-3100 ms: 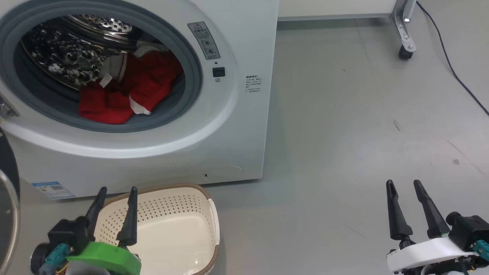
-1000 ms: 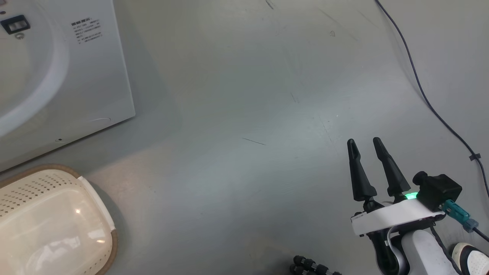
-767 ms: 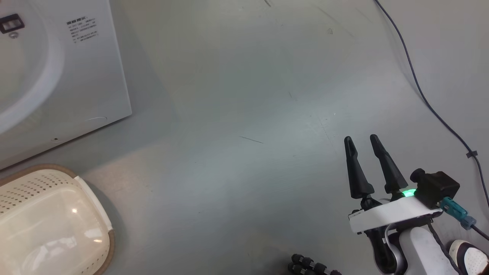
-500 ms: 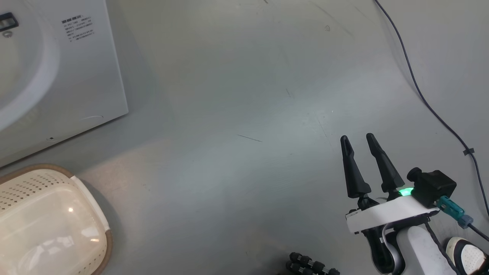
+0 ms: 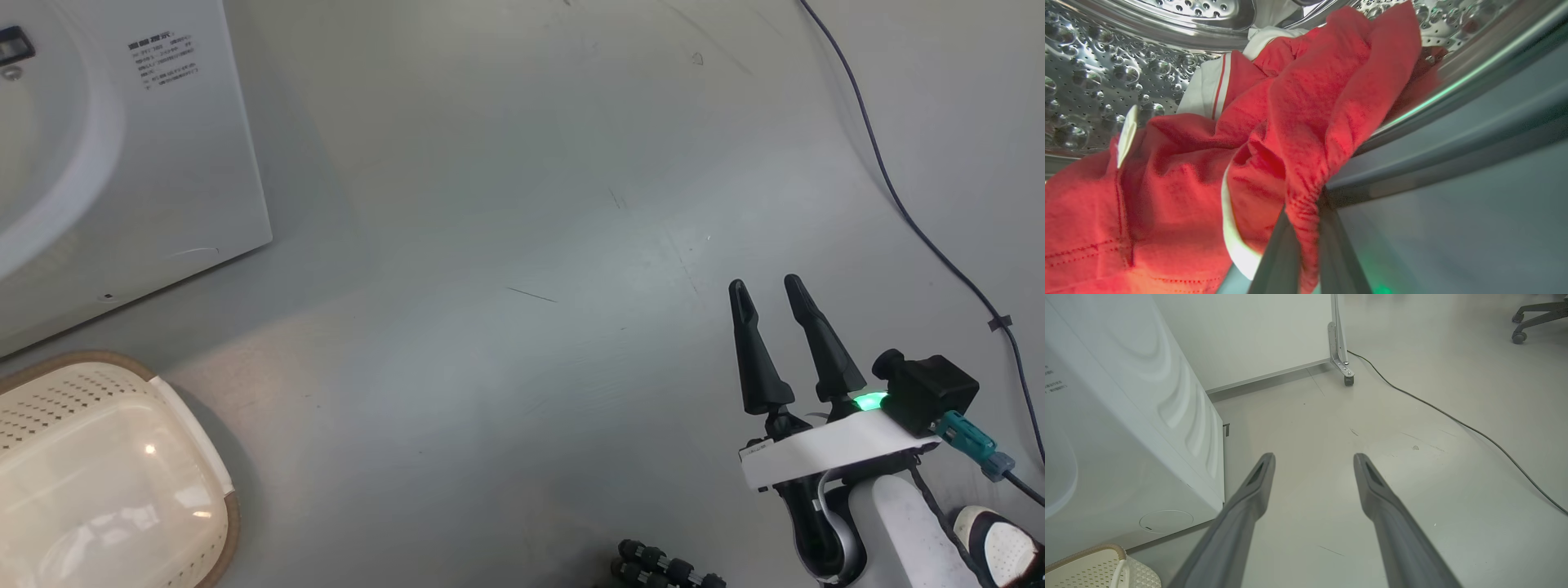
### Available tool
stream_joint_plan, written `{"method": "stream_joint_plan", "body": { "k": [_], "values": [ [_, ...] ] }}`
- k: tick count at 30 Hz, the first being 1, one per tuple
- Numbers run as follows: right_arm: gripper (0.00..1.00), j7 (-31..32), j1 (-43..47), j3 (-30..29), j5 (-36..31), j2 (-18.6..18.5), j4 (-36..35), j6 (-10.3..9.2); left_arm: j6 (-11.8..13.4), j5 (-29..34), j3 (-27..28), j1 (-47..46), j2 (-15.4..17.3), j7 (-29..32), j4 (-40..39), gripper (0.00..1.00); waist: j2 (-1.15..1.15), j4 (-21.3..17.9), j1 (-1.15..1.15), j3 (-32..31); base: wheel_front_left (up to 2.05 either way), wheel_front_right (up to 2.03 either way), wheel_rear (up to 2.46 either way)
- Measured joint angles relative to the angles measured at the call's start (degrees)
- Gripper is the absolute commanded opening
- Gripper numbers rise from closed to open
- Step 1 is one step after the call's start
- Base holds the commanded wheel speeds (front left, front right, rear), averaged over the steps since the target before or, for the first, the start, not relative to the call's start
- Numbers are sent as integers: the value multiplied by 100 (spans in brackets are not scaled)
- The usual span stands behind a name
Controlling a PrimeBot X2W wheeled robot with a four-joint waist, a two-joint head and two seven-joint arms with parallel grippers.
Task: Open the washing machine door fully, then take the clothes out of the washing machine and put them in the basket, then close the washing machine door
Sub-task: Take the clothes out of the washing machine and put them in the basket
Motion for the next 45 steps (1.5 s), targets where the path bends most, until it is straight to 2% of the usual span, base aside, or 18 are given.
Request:
{"method": "stream_joint_plan", "body": {
  "k": [9,17,22,34,45],
  "values": [
    [100,0,-19,-118,-14,1,8,0,-18,-41,-14,5,-303,-689,81,0,0,121,0,-242,0,0,0],
    [100,-1,-23,-213,-112,-91,43,0,-377,-180,-158,203,-736,-1495,80,0,0,336,0,-602,0,0,0],
    [100,-15,-17,-226,-124,-153,74,0,-517,-214,-246,499,-946,-1873,109,0,0,484,0,-812,0,0,0],
    [100,-44,291,-372,-176,-369,164,0,-928,-232,-581,1209,-1482,-2821,141,0,0,1128,0,-1538,0,0,0],
    [100,-44,510,-478,-210,-430,137,0,-1055,-144,-773,1606,-1562,-3323,-179,0,0,1810,0,-2013,0,0,0]
  ]
}}
